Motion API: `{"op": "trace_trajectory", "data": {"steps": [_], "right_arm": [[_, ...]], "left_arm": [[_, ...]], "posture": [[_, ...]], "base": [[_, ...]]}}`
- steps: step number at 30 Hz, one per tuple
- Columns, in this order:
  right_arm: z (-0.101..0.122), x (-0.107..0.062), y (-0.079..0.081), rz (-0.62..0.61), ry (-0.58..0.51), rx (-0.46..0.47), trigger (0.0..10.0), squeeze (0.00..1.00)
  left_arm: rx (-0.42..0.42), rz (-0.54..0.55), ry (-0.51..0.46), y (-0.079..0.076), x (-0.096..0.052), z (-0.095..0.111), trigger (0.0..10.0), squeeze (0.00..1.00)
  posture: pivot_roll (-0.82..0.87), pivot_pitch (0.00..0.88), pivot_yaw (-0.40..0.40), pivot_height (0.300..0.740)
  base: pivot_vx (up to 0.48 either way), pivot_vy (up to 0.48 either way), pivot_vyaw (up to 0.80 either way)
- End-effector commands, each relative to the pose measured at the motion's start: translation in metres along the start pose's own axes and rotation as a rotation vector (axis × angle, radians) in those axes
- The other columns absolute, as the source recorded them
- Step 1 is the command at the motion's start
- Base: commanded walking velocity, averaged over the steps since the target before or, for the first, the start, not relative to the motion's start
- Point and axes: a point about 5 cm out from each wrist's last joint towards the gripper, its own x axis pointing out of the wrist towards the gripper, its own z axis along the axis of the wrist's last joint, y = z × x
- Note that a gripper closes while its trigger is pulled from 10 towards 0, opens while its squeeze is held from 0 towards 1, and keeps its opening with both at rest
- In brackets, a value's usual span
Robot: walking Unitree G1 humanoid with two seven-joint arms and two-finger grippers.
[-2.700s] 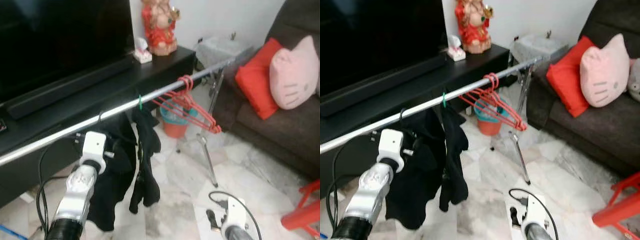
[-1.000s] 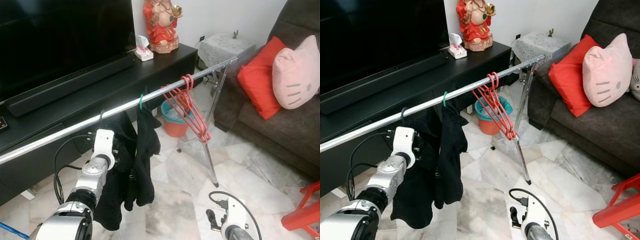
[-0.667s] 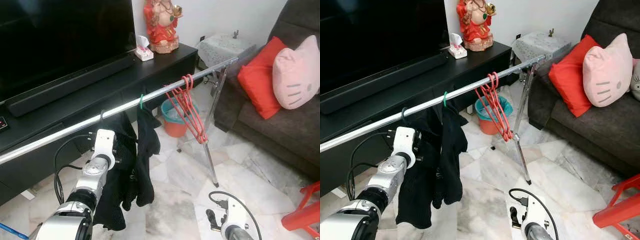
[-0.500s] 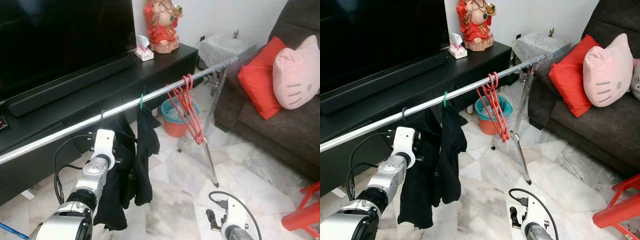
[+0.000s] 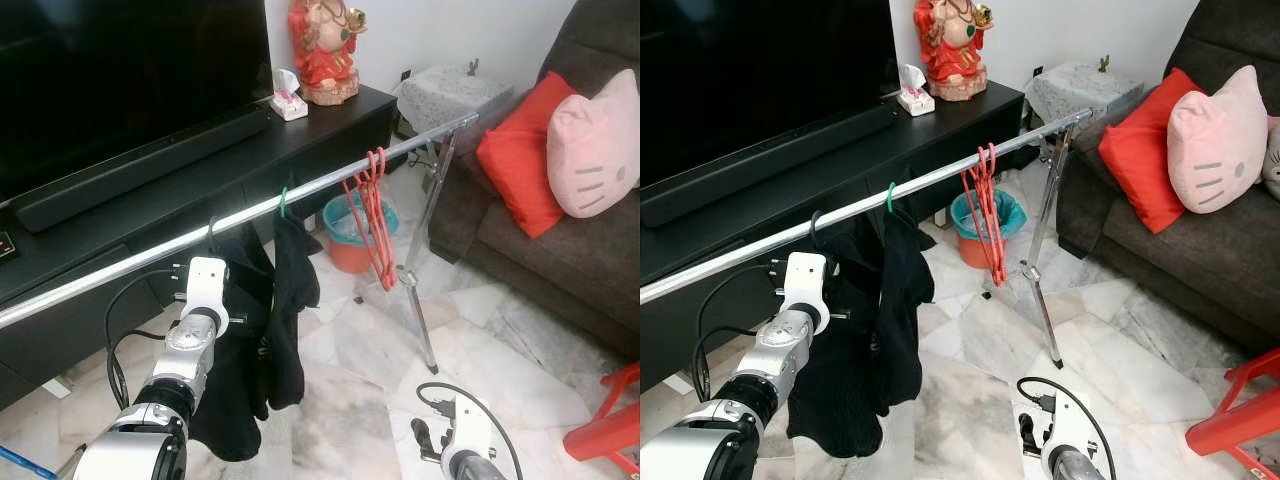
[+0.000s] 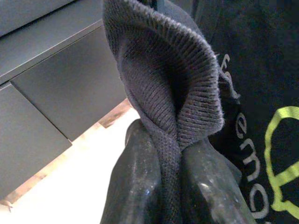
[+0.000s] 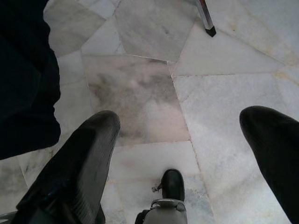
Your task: Hang hanger
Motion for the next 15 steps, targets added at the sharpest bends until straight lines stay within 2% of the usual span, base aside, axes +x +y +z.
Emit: {"op": "trace_trajectory", "data": {"steps": [1, 6, 7, 9, 10, 12, 15], "right_arm": [[-0.004, -0.001, 0.001, 0.005, 0.016, 0.003, 10.0, 0.0], [-0.005, -0.001, 0.001, 0.005, 0.017, 0.004, 10.0, 0.0], [-0.006, -0.001, 0.001, 0.005, 0.018, 0.004, 10.0, 0.0], [-0.006, -0.001, 0.001, 0.005, 0.019, 0.003, 10.0, 0.0], [-0.007, -0.001, 0.001, 0.005, 0.019, 0.002, 10.0, 0.0], [-0.007, -0.001, 0.001, 0.006, 0.02, 0.001, 10.0, 0.0], [-0.008, -0.001, 0.001, 0.009, 0.023, -0.005, 10.0, 0.0]], "left_arm": [[-0.029, 0.015, -0.083, 0.001, 0.001, 0.014, 0.0, 0.0], [-0.076, 0.045, -0.175, 0.007, -0.003, 0.022, 0.0, 0.0], [-0.094, 0.036, -0.205, 0.008, -0.006, 0.023, 1.1, 0.0], [-0.092, 0.025, -0.256, 0.009, -0.011, 0.024, 7.4, 0.0], [-0.089, 0.021, -0.267, 0.009, -0.013, 0.023, 10.0, 0.0], [-0.086, 0.011, -0.278, 0.01, -0.017, 0.021, 10.0, 0.0], [-0.03, -0.004, -0.286, 0.013, -0.03, 0.007, 10.0, 0.0]], "posture": [[-0.03, 0.0, 0.019, 0.74], [-0.03, 0.0, 0.023, 0.74], [-0.03, 0.0, 0.024, 0.74], [-0.03, 0.0, 0.023, 0.74], [-0.03, 0.0, 0.022, 0.74], [-0.03, 0.0, 0.023, 0.74], [-0.03, 0.0, 0.024, 0.74]], "base": [[0.0, 0.0, 0.0], [0.0, 0.0, 0.0], [0.0, 0.0, 0.0], [0.0, 0.0, 0.0], [0.0, 0.0, 0.0], [0.0, 0.0, 0.0], [0.0, 0.0, 0.0]]}}
